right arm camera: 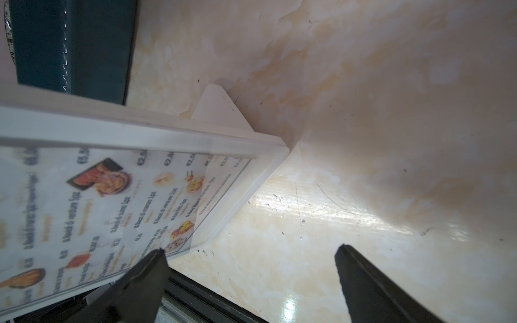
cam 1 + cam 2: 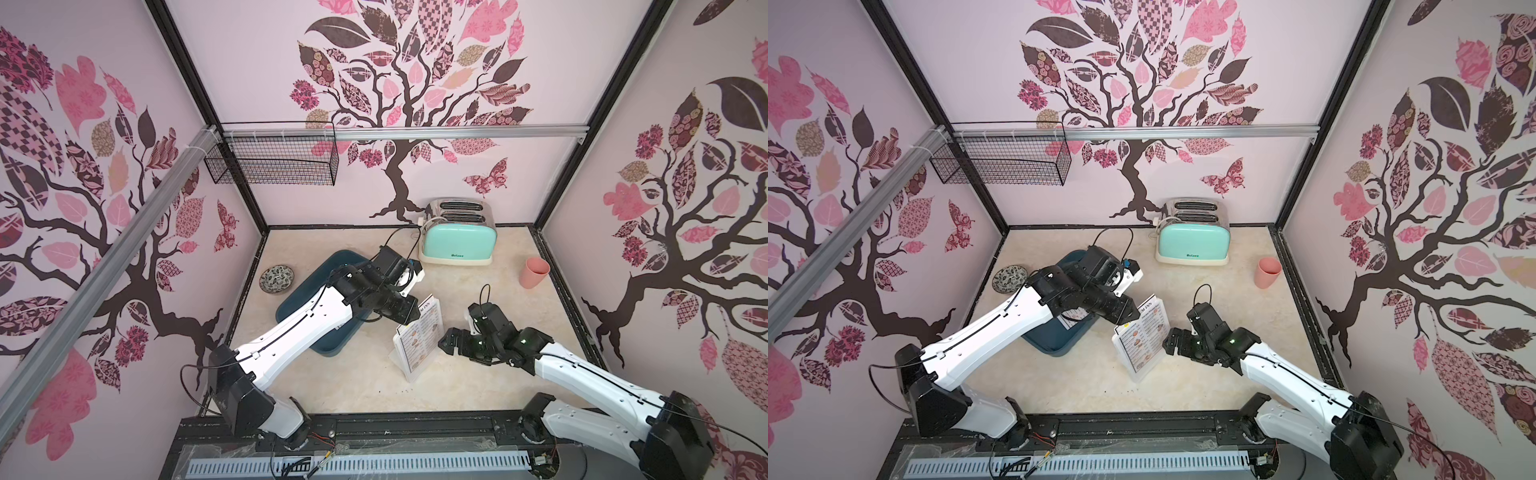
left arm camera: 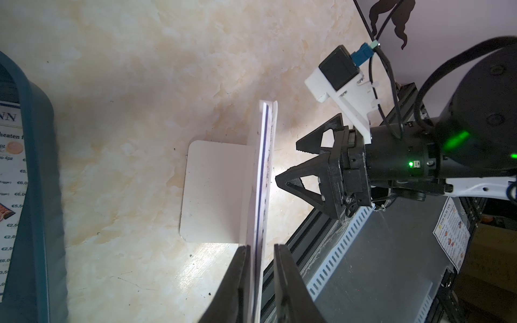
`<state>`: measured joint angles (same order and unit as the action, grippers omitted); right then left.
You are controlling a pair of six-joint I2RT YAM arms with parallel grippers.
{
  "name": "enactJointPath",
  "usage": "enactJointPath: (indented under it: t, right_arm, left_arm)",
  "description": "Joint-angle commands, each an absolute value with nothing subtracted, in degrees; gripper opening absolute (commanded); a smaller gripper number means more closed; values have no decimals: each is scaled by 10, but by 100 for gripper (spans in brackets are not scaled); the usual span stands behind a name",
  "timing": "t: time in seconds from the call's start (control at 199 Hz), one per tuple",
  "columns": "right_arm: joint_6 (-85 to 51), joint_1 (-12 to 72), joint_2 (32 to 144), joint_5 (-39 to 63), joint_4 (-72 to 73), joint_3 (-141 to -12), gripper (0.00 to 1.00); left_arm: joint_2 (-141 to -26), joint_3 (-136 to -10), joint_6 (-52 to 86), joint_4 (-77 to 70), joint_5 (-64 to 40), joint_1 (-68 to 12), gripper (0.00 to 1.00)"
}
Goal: Replace the menus in the menu holders
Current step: Take out the menu from the menu holder.
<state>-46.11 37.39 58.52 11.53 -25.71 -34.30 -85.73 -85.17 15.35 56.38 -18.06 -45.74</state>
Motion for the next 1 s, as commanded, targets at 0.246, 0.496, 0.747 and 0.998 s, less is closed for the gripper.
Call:
enactJointPath:
  t: [0.246,0.496,0.747,0.998]
  right_arm:
    - [-456,375,574,111,-274,-345,99]
    - [-454,375,561,105,-284,-342,100]
    - [-453,375,569,110,-278,-344,100]
    - [-451,375,565,108,-282,-347,100]
  left_arm:
    - [-862,-862,147,560,-183,-455,8]
    - [-845,-865,150,557,-170,-455,6]
    - [-848,-856,147,559,-166,-455,14]
    - [-839,-868,146,558,-156,-455,0]
